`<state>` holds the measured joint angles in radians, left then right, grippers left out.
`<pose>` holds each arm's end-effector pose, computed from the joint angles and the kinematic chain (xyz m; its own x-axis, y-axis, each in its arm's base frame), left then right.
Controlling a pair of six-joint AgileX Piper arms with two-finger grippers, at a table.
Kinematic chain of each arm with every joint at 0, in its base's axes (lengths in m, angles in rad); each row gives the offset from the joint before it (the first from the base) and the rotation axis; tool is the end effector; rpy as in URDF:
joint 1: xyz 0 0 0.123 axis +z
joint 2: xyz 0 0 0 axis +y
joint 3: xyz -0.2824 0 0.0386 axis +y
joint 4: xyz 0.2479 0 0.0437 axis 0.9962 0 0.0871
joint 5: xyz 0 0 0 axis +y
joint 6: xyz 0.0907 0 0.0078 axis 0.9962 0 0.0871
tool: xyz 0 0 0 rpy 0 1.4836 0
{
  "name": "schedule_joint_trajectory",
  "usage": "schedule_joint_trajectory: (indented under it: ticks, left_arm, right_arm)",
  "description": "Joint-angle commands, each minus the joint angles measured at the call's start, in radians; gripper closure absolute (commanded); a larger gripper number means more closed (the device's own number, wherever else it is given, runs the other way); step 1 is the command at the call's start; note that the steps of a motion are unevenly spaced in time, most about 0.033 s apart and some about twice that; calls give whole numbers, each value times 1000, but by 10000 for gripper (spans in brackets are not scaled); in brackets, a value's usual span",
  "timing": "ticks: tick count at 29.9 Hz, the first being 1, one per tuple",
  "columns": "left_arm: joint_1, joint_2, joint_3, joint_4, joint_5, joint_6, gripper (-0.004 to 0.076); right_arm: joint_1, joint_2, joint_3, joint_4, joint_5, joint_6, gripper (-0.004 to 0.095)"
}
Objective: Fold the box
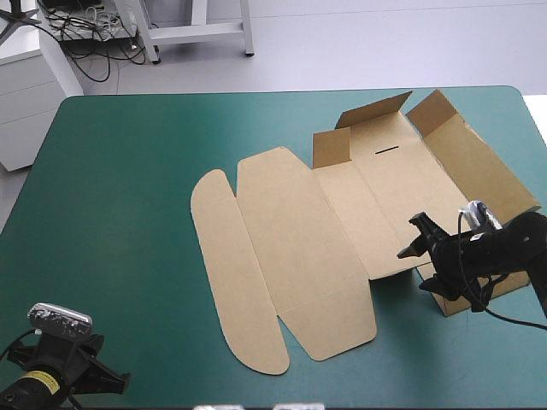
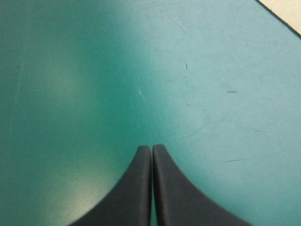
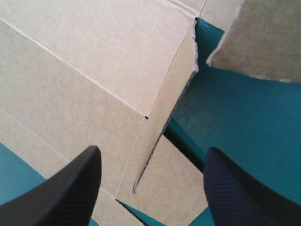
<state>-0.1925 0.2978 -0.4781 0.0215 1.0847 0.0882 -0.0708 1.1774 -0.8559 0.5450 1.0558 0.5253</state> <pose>0.0392 -0.0059 0.2638 -0.6947 0.2353 -0.6797 0.2479 0.9654 0.0809 0.2066 0.0266 0.2854 -0.7088 0.7016 0.0732 0.6195 0.5694 0.5404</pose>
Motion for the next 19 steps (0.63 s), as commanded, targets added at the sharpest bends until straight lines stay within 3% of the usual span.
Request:
schedule_joint_trajectory:
  ticks: [1, 15, 17, 19]
  left_arm:
    - [1, 9, -25, -7, -53, -6, 734]
    - [1, 9, -25, -7, -53, -6, 734]
    - [1, 9, -25, -7, -53, -6, 734]
    - [1, 9, -25, -7, -53, -6, 734]
  right_arm:
    - [1, 32, -33, 30, -35, -1, 332]
    - [31, 182, -33, 92, -110, -10, 334]
    - [42, 188, -33, 76, -127, -10, 371]
    - [49, 196, -33, 64, -132, -10, 477]
